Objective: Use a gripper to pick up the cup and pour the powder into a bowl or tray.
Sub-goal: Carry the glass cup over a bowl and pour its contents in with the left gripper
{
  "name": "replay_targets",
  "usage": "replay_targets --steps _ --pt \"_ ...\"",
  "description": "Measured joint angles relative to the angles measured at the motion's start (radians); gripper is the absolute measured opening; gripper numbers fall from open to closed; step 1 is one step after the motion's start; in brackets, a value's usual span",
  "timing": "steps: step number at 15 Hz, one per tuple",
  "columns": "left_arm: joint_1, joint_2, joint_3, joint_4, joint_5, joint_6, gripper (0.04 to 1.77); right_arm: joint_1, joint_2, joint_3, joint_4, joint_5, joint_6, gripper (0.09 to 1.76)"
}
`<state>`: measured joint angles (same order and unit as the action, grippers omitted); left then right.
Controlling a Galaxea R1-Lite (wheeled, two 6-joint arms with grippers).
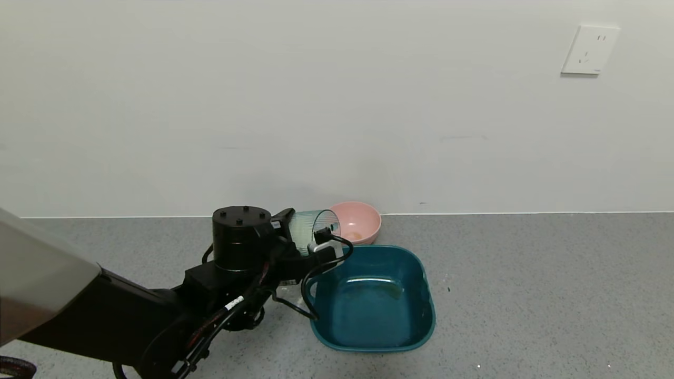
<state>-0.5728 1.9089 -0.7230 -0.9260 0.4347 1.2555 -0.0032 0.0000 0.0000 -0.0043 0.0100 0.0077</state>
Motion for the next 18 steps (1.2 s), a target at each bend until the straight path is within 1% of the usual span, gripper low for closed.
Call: replay_targets --steps 3,5,6,8,13,15,17,18 --pt "-0.039 0.001 0.006 -0.002 0.055 0.04 1.25 0.0 0.0 0.0 0.0 0.0 0.0 1.71" --pt "-0.059 0.002 0.008 -0.006 0.067 0.095 1.25 0.0 0.0 0.0 0.0 0.0 0.0 1.71" --pt "-0.064 0.003 0.008 -0.006 0.07 0.12 1.25 0.0 0.0 0.0 0.0 0.0 0.0 1.71" --pt "-0.067 0.009 0.005 -0.006 0.106 0.167 1.25 0.0 0.0 0.0 0.0 0.0 0.0 1.71" --pt "-0.076 0.039 -0.005 -0.007 0.18 0.244 1.25 0.0 0.0 0.0 0.0 0.0 0.0 1.71" --pt "-0.089 0.046 -0.014 -0.008 0.195 0.266 1.25 0.0 0.0 0.0 0.0 0.0 0.0 1.71" --pt "-0.094 0.05 -0.032 -0.007 0.208 0.358 1.25 0.0 0.0 0.0 0.0 0.0 0.0 1.71" --pt "-0.096 0.051 -0.043 -0.008 0.228 0.371 1.25 0.0 0.0 0.0 0.0 0.0 0.0 1.71"
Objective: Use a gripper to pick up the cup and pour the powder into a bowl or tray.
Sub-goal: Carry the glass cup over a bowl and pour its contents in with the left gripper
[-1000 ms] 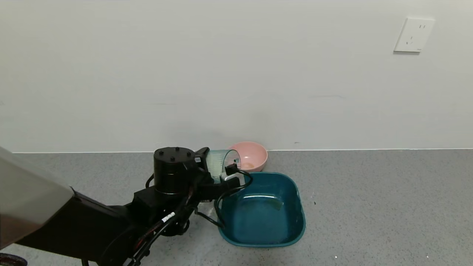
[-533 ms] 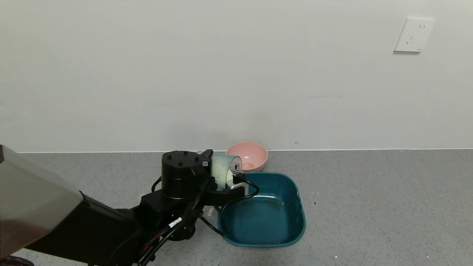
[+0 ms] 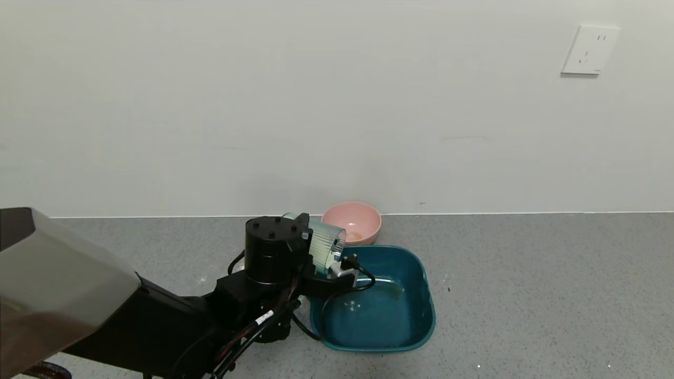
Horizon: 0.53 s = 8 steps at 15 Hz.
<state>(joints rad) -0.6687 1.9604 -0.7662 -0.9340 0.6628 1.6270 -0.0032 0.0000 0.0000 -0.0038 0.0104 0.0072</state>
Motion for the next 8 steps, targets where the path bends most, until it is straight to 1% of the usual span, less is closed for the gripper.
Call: replay_targets --steps 3,8 --pt "-0.014 0.003 -0.02 0.001 0.012 0.016 1.25 0.0 0.0 0.0 0.0 0.0 0.0 1.71" --pt "-0.056 0.009 -0.028 0.001 0.056 0.074 1.25 0.0 0.0 0.0 0.0 0.0 0.001 1.71"
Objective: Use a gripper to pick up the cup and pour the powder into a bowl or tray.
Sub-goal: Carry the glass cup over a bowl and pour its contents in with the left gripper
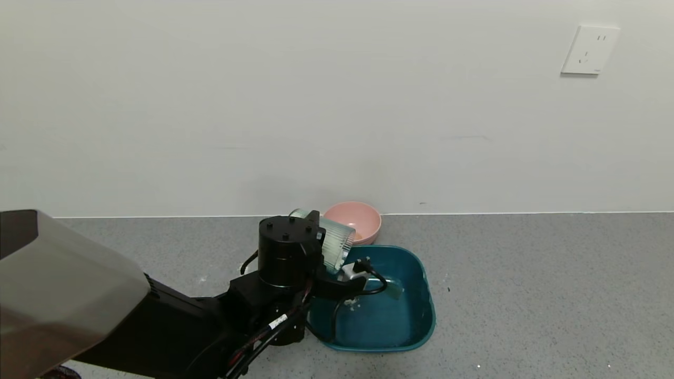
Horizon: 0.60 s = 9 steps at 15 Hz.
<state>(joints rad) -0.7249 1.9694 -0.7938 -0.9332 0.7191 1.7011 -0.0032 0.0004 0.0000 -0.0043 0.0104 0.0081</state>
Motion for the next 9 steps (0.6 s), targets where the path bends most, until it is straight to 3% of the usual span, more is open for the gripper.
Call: replay_targets --steps 3,9 --pt "-0.011 0.0 0.0 -0.015 0.021 0.07 1.25 0.0 0.0 0.0 0.0 0.0 0.0 1.71" --pt "-0.014 0.005 0.004 -0.024 0.021 0.095 1.25 0.0 0.0 0.0 0.0 0.0 -0.001 1.71"
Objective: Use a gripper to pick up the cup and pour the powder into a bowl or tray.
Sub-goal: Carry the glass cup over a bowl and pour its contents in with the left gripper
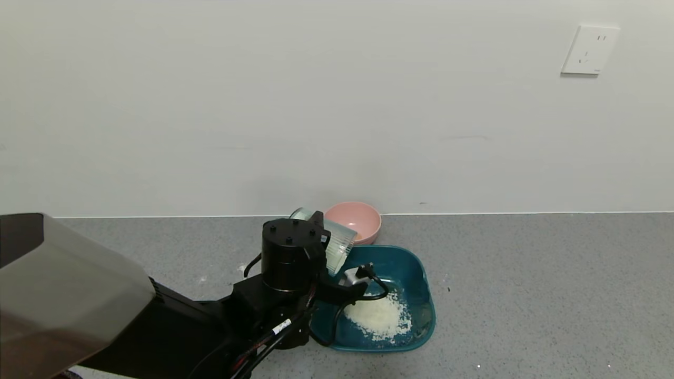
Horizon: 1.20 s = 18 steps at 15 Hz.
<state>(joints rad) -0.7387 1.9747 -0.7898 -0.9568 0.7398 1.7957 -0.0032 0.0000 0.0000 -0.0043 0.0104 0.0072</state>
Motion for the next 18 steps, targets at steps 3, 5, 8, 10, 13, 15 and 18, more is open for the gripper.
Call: replay_targets --steps 3,5,8,10,13,15,18 --pt "-0.005 0.001 0.001 -0.001 0.021 0.051 1.25 0.0 0.0 0.0 0.0 0.0 0.0 1.71" --pt "-0.01 0.001 0.001 -0.001 0.028 0.066 1.25 0.0 0.0 0.0 0.0 0.0 0.0 1.71" --pt "-0.021 0.001 0.002 -0.001 0.067 0.1 1.25 0.0 0.0 0.0 0.0 0.0 0.0 1.71" --pt "-0.029 0.001 0.003 -0.001 0.078 0.114 1.25 0.0 0.0 0.0 0.0 0.0 0.0 1.71" --pt "-0.039 0.001 0.0 0.0 0.099 0.12 1.25 0.0 0.0 0.0 0.0 0.0 0.0 1.71" --pt "-0.043 0.002 0.0 0.0 0.104 0.126 1.25 0.0 0.0 0.0 0.0 0.0 0.0 1.71" --pt "-0.052 0.006 0.0 0.0 0.121 0.129 1.25 0.0 0.0 0.0 0.0 0.0 0.0 1.71"
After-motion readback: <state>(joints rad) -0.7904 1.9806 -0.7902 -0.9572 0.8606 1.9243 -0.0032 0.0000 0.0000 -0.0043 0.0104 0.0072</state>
